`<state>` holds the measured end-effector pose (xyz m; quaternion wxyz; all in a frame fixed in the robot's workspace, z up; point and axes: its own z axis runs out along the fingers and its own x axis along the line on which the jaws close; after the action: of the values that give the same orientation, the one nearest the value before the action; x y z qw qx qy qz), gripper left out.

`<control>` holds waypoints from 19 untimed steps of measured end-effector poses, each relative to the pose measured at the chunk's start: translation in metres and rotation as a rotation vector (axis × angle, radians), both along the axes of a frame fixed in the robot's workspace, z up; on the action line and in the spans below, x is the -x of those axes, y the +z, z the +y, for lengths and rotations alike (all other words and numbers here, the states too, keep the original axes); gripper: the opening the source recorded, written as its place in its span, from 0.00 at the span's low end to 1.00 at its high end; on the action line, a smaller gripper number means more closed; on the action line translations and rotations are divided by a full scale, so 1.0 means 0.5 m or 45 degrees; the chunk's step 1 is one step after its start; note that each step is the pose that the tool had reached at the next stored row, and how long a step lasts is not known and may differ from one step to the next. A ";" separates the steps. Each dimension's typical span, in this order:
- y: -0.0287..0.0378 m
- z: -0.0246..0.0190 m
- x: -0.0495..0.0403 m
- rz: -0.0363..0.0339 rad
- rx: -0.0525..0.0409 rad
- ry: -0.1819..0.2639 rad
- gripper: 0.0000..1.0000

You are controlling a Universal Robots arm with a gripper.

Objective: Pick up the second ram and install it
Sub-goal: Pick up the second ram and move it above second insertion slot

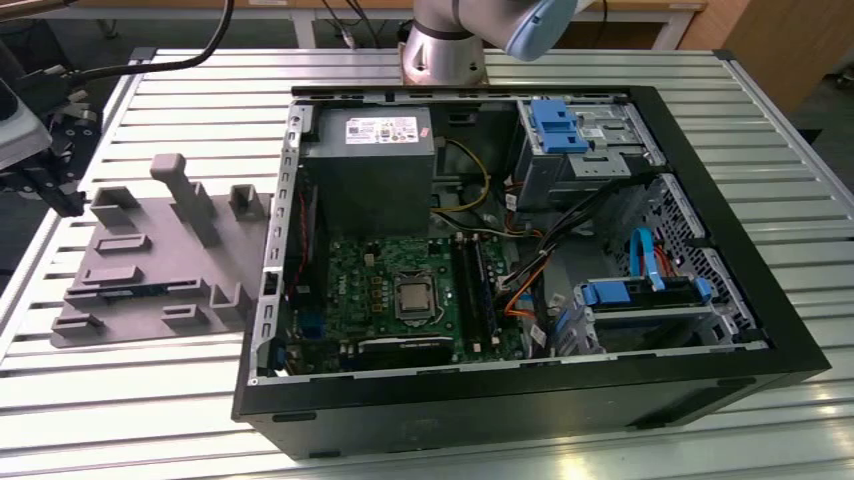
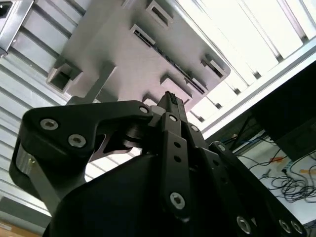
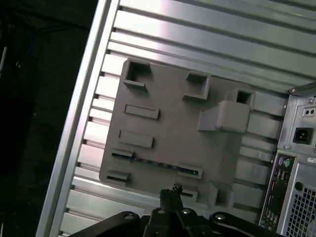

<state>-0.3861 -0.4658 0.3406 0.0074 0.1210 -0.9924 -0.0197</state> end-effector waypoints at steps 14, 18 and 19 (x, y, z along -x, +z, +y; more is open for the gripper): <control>-0.002 -0.0001 0.001 -0.0038 0.000 0.221 0.11; -0.002 -0.0001 0.001 -0.0049 0.000 0.272 0.11; -0.002 -0.0001 0.001 -0.0048 0.000 0.272 0.11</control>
<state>-0.3863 -0.4658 0.3395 0.0076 0.2261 -0.9739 -0.0185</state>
